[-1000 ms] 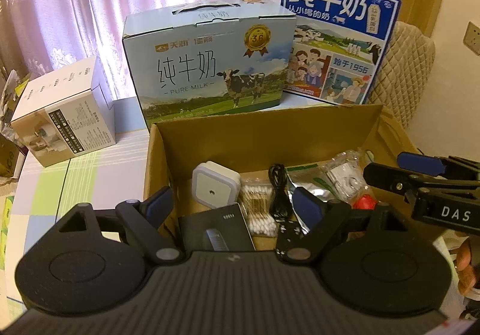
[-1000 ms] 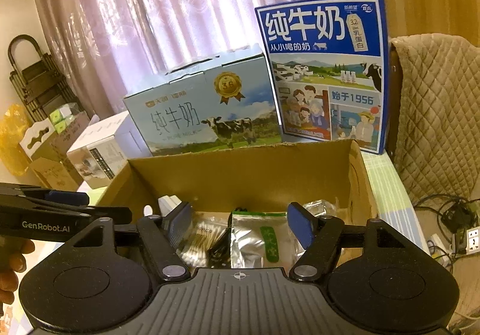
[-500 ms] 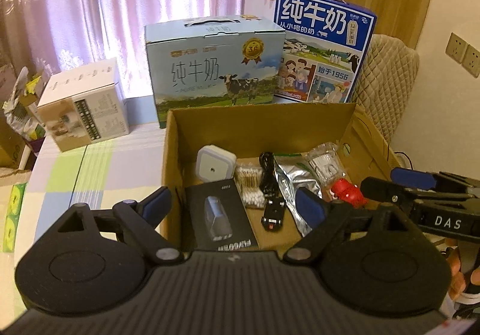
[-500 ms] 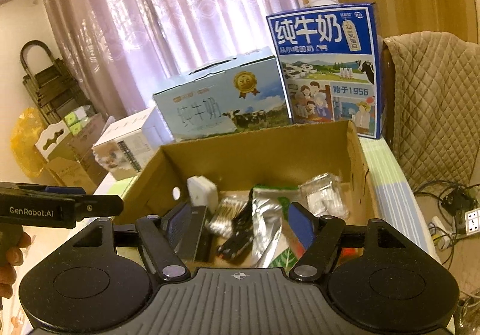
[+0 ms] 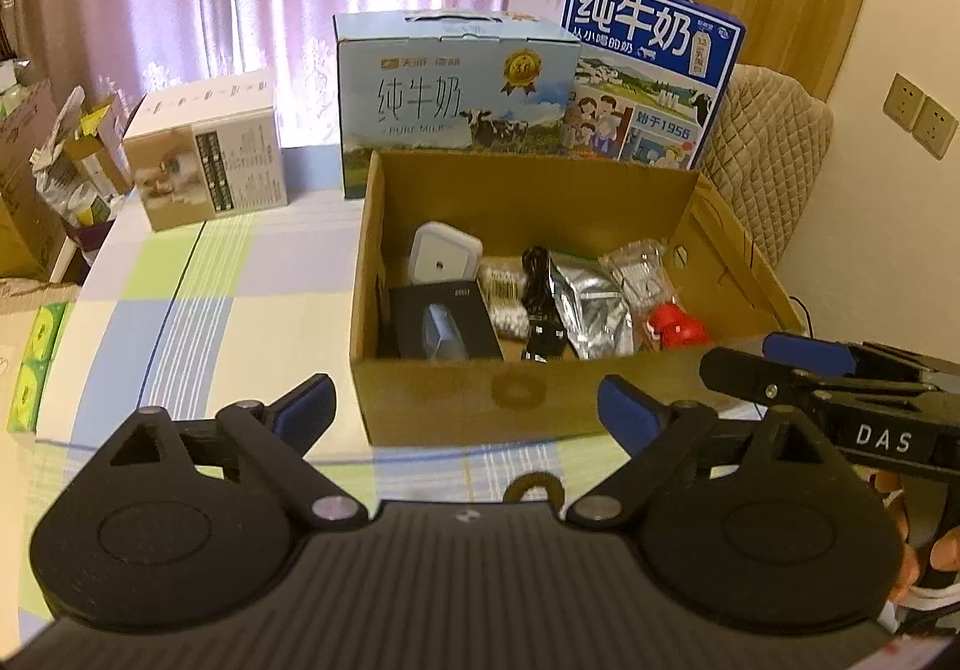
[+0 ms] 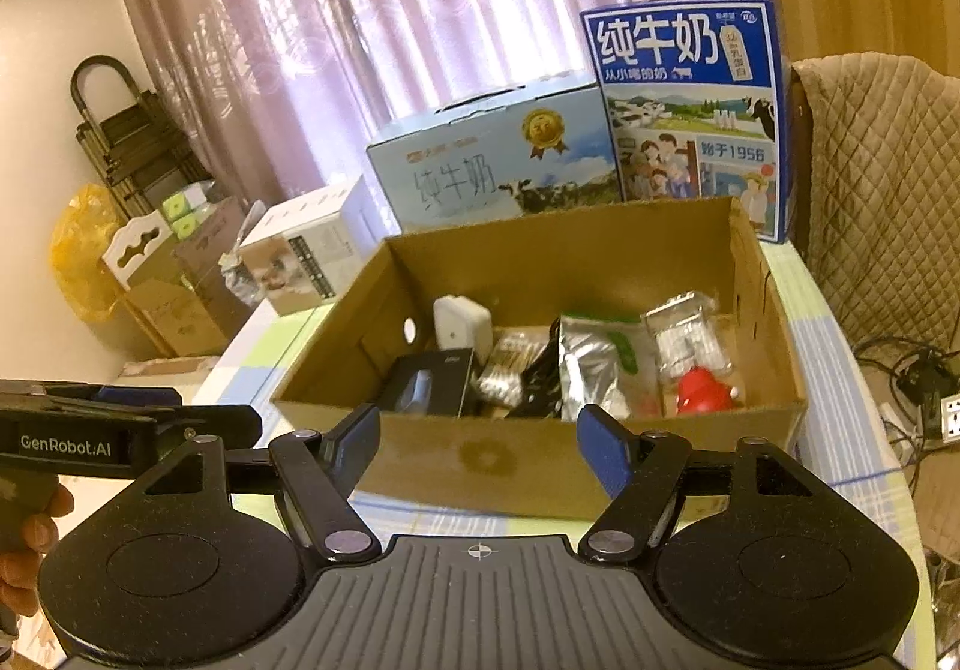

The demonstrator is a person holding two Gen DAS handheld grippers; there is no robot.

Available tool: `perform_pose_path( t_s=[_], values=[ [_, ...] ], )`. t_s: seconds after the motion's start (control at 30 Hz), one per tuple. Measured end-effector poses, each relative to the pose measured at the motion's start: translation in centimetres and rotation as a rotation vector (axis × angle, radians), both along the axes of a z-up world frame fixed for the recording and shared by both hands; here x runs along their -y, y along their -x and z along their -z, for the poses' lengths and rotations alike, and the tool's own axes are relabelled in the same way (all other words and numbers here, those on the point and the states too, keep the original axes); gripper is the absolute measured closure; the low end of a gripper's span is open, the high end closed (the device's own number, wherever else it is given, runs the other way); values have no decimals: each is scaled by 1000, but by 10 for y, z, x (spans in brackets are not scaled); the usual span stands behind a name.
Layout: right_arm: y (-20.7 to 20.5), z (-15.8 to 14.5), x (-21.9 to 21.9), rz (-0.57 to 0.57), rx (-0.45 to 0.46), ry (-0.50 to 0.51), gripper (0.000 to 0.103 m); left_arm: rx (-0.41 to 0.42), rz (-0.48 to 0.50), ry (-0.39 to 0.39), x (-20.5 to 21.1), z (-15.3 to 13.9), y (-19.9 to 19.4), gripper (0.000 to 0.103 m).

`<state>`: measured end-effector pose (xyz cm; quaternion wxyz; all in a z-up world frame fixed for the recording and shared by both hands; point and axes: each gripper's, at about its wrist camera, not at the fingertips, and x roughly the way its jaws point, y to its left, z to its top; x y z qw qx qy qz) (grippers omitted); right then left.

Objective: Organize objects
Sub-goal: 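Withdraw both open tools from the box back over the table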

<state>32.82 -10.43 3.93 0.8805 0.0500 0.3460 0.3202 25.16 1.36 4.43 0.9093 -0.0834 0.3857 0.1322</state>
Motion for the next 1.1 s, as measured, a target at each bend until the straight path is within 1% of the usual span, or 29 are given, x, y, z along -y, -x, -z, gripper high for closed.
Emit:
perform_pose_path(
  t_s=[0.3, 0.5, 0.83, 1.1],
  values=[
    [26, 17, -3, -28, -48, 17, 33, -40, -18, 27, 2, 19, 34, 11],
    [35, 30, -5, -41, -77, 36, 33, -79, -28, 41, 0, 34, 49, 11],
    [46, 47, -7, -56, -111, 75, 33, -111, -36, 52, -5, 48, 59, 11],
    [48, 66, -11, -65, -126, 135, 33, -151, -26, 54, -6, 69, 59, 11]
  ],
)
